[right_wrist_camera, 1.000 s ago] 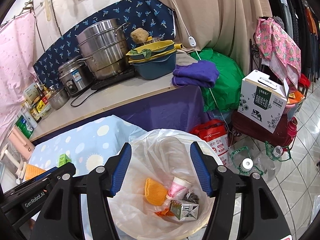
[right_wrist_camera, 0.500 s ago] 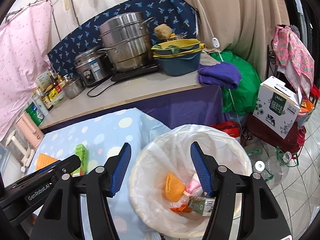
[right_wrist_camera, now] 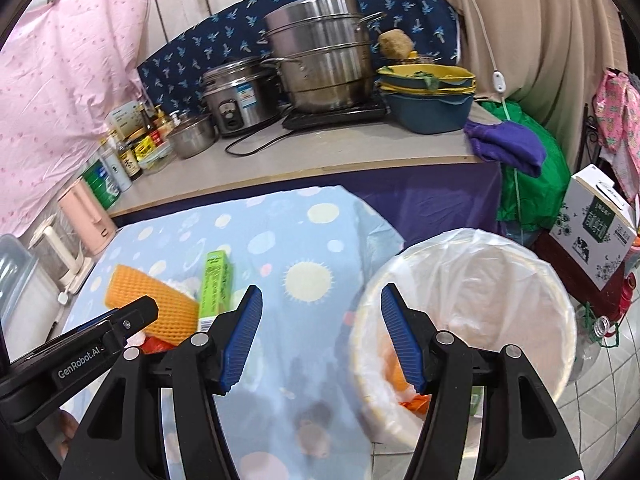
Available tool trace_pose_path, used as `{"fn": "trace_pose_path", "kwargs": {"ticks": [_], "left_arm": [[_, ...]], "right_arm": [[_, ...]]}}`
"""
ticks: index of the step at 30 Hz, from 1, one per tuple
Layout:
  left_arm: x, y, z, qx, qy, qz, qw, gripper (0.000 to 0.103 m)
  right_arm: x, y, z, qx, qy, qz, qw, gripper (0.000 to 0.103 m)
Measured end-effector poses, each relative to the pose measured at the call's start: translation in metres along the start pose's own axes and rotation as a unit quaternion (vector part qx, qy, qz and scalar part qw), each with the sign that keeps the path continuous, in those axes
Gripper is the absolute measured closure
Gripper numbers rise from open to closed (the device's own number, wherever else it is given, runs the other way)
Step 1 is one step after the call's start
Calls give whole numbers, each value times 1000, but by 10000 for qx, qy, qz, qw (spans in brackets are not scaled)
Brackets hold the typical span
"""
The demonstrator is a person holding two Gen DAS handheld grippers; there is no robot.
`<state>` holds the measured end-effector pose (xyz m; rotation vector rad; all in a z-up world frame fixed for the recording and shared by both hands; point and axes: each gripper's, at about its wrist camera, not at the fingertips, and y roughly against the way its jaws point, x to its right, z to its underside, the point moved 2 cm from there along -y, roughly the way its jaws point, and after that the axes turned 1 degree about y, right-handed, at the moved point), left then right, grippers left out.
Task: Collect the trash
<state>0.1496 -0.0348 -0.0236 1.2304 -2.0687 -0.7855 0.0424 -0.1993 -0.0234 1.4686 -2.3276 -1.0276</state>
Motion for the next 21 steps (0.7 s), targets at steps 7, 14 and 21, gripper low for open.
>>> {"fn": "trace_pose_path", "kwargs": {"ticks": [7, 14, 21], "left_arm": [[-46, 2, 5, -10, 282, -241, 9993, 57], [-88, 2, 12, -18, 505, -522, 9974, 57], [-120, -7, 21, -164, 748, -659, 9949, 57]], "right_arm": [[-32, -16, 11, -203, 200, -149, 9995, 43], [-58, -37, 25, -423, 333, -256, 9982, 42], [-78, -58, 35, -571, 455, -317, 9968, 38]]}}
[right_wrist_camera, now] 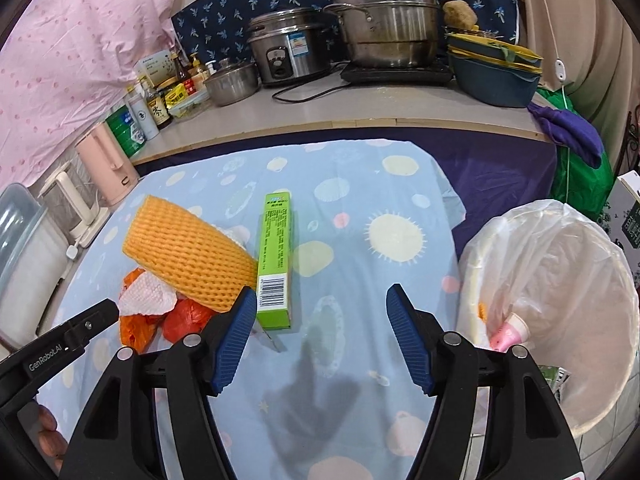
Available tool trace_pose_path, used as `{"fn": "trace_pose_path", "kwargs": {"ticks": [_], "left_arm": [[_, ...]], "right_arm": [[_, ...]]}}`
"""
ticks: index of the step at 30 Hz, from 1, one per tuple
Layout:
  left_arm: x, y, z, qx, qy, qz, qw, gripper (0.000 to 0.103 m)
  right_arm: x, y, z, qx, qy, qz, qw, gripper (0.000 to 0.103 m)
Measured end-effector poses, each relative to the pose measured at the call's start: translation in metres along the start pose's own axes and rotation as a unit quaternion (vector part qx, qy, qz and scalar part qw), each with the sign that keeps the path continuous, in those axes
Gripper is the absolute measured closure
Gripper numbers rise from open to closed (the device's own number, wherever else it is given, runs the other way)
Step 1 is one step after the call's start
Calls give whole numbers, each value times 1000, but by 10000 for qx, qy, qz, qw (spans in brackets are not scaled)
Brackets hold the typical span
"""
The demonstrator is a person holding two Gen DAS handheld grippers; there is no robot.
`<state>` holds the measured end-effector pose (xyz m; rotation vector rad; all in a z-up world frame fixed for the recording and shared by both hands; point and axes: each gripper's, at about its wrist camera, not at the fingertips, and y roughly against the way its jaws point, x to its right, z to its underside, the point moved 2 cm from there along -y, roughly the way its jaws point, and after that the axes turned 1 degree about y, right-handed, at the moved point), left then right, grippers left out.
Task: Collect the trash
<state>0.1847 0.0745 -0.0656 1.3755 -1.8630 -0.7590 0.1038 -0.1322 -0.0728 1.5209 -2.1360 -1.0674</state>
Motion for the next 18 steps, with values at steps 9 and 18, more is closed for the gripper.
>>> {"fn": "trace_pose_path", "kwargs": {"ticks": [9, 18], "left_arm": [[-29, -18, 2, -158, 191, -138, 9996, 51], [-44, -31, 1, -276, 357, -126, 9989, 43]], "right_arm": [[-16, -32, -1, -196, 90, -16, 9998, 38], [-29, -60, -4, -365, 183, -4, 9992, 38]]}}
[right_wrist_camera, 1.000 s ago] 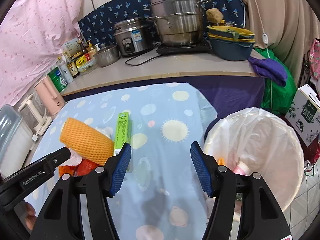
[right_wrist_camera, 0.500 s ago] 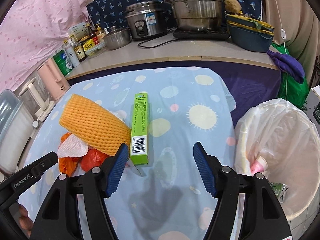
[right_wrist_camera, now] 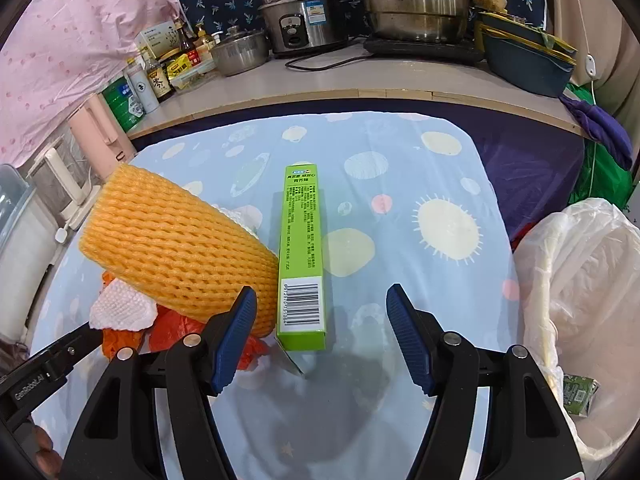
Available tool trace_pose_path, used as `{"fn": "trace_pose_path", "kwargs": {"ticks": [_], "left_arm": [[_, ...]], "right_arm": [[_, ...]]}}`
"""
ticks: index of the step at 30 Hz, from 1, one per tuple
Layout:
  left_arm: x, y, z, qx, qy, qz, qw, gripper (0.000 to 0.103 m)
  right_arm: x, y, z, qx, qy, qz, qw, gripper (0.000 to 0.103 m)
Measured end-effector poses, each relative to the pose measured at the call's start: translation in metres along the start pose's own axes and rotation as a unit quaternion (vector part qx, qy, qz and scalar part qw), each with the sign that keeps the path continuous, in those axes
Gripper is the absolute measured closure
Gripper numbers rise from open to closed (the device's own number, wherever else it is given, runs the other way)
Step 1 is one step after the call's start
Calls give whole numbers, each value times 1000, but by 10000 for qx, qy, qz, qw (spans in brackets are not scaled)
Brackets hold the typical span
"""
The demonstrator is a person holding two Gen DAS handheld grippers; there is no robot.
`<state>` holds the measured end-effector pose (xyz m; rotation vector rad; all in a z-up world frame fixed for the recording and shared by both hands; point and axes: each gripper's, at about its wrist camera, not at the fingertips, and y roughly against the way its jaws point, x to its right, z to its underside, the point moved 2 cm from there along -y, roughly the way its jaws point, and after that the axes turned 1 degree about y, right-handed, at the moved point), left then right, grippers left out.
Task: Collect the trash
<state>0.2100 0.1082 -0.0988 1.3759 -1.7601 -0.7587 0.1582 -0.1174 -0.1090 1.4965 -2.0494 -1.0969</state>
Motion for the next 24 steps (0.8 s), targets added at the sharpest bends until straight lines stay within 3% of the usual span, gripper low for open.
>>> {"fn": "trace_pose_path", "kwargs": {"ticks": [6, 9, 13, 19, 21, 24], "left_arm": [[3, 5, -1, 4, -16, 241, 9997, 40], [8, 11, -1, 30, -9, 448, 9990, 36], [18, 16, -3, 61, -76, 642, 9979, 30], [30, -1, -9, 19, -112, 577, 9983, 31], [33, -8, -13, -9, -114, 549, 9984, 36], [37, -18, -16, -125, -132, 577, 9982, 52]], "right_arm": [[-1, -14, 0, -132, 50, 2, 9999, 39], [-1, -20, 2, -204, 82, -10, 9998, 47], [2, -27, 6, -331, 13, -110, 9994, 70], [3, -25, 8, -299, -16, -177, 9994, 76], [5, -23, 8, -264, -43, -194, 9995, 76], [10, -17, 8, -222, -99, -209, 9995, 76]]}}
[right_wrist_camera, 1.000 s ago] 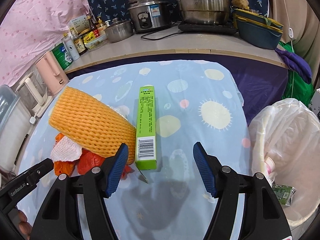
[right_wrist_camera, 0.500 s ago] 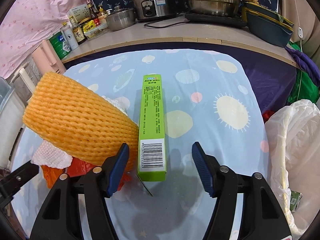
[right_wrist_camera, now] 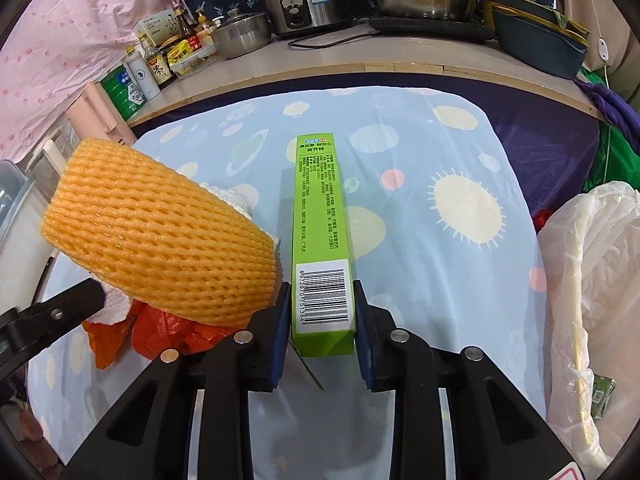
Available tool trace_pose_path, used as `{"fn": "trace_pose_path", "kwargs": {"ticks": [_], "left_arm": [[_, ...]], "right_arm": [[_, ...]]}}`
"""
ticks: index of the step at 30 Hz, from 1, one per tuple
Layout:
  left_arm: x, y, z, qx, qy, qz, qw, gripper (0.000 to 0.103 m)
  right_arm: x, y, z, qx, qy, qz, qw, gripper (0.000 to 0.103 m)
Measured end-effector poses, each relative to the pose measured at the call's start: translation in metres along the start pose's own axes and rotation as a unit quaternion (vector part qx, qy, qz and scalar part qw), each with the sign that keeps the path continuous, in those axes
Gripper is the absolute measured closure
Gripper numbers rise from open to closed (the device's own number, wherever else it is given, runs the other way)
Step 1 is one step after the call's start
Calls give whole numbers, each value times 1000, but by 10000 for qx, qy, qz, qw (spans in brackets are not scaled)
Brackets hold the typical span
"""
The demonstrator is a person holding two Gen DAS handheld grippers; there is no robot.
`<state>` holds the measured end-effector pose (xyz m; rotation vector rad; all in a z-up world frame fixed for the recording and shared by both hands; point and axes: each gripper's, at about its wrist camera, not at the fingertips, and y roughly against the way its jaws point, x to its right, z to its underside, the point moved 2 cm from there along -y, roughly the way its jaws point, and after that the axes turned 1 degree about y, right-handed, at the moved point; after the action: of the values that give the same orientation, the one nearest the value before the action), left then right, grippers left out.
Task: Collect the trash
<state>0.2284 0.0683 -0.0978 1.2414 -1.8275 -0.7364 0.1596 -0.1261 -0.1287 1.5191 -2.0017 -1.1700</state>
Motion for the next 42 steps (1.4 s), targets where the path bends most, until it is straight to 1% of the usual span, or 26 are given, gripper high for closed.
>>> {"fn": "trace_pose_path", "kwargs": {"ticks": [2, 3, 5, 6, 9, 18, 21, 24, 27, 31, 33, 34, 35, 36, 37, 40, 42], "left_arm": [[1, -5, 0, -84, 7, 25, 10000, 68], [1, -7, 0, -127, -4, 64, 9999, 72], [4, -7, 1, -155, -65, 86, 9998, 85], [6, -5, 1, -156, -111, 95, 9998, 88], [9, 3, 1, -72, -164, 120, 9998, 90], [21, 43, -8, 302, -243, 252, 9989, 90], [25, 53, -8, 360, -311, 300, 9984, 90], [25, 57, 0, 298, -373, 340, 9983, 90], [19, 52, 13, 169, -427, 254, 9986, 88], [3, 42, 28, -15, -376, 47, 9993, 80], [-6, 39, 32, -59, -329, -25, 9994, 73], [-9, 40, 34, -48, -309, -43, 9995, 64], [-13, 41, 35, -22, -296, -65, 9995, 59], [-16, 43, 37, 19, -292, -100, 9995, 50], [-18, 44, 39, 58, -313, -127, 9994, 43], [-21, 44, 48, 62, -420, -198, 9989, 37], [-21, 38, 56, -13, -493, -198, 9986, 35]], "right_arm": [[3, 3, 0, 27, -46, -16, 10000, 76], [5, 6, -1, 44, -60, -25, 10000, 76], [6, 10, -2, 83, -77, -39, 9999, 76], [7, 12, -2, 106, -89, -50, 9999, 76], [9, 22, -3, 195, -144, -92, 9997, 76], [17, 60, -7, 551, -220, -205, 9980, 76], [20, 72, -8, 653, -238, -240, 9973, 76], [24, 84, -6, 718, -258, -274, 9967, 76], [29, 91, 0, 744, -296, -289, 9964, 76], [33, 97, 6, 761, -358, -308, 9960, 76], [34, 102, 9, 798, -364, -318, 9956, 76], [34, 105, 9, 817, -368, -332, 9954, 76], [34, 109, 10, 856, -370, -346, 9950, 76], [34, 111, 9, 888, -369, -349, 9948, 76], [34, 115, 9, 931, -365, -349, 9944, 76], [33, 124, 7, 1039, -388, -386, 9931, 76], [33, 129, 6, 1099, -400, -409, 9923, 76]]}}
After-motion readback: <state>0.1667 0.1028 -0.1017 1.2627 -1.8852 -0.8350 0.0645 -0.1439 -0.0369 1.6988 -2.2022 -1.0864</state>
